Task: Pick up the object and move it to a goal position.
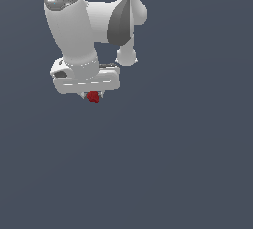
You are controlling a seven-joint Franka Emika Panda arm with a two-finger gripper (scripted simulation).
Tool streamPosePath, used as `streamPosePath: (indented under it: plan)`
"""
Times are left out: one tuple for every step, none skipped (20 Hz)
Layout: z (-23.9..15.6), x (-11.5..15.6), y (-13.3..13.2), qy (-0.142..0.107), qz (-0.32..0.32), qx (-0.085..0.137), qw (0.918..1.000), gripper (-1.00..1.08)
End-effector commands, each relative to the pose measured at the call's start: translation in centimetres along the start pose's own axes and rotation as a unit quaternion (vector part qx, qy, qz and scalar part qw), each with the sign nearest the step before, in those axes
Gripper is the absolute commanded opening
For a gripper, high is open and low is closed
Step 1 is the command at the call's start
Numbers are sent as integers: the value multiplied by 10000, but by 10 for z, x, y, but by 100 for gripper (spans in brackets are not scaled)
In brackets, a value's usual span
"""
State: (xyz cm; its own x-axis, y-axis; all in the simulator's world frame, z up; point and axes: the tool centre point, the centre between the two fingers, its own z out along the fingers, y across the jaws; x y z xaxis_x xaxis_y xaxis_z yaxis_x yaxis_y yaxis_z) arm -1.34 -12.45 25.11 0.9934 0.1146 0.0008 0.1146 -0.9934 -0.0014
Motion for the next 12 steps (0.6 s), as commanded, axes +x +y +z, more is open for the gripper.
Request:
streamPosePath:
  plan:
    - [-28, -5, 15, -2, -2, 2, 10000, -100]
    - [-39, -6, 20, -2, -2, 2, 10000, -100]
    - [-49, -7, 26, -2, -2, 2, 10000, -100]
    - [-59, -9, 32, -2, -2, 2, 10000, -100]
    - [-69, -10, 37, -2, -2, 2, 10000, -100]
    - [-78, -11, 41, -2, -3, -1, 10000, -100]
    - [-86, -12, 46, -2, -3, -1, 10000, -100]
    - [-94, -12, 50, -2, -3, -1, 10000, -100]
    - [-101, -13, 54, -2, -3, -1, 10000, -100]
    - [-107, -14, 58, -2, -3, -1, 10000, -100]
    - [-113, -14, 61, -3, -3, -4, 10000, -100]
    - [-118, -15, 64, -3, -3, -4, 10000, -100]
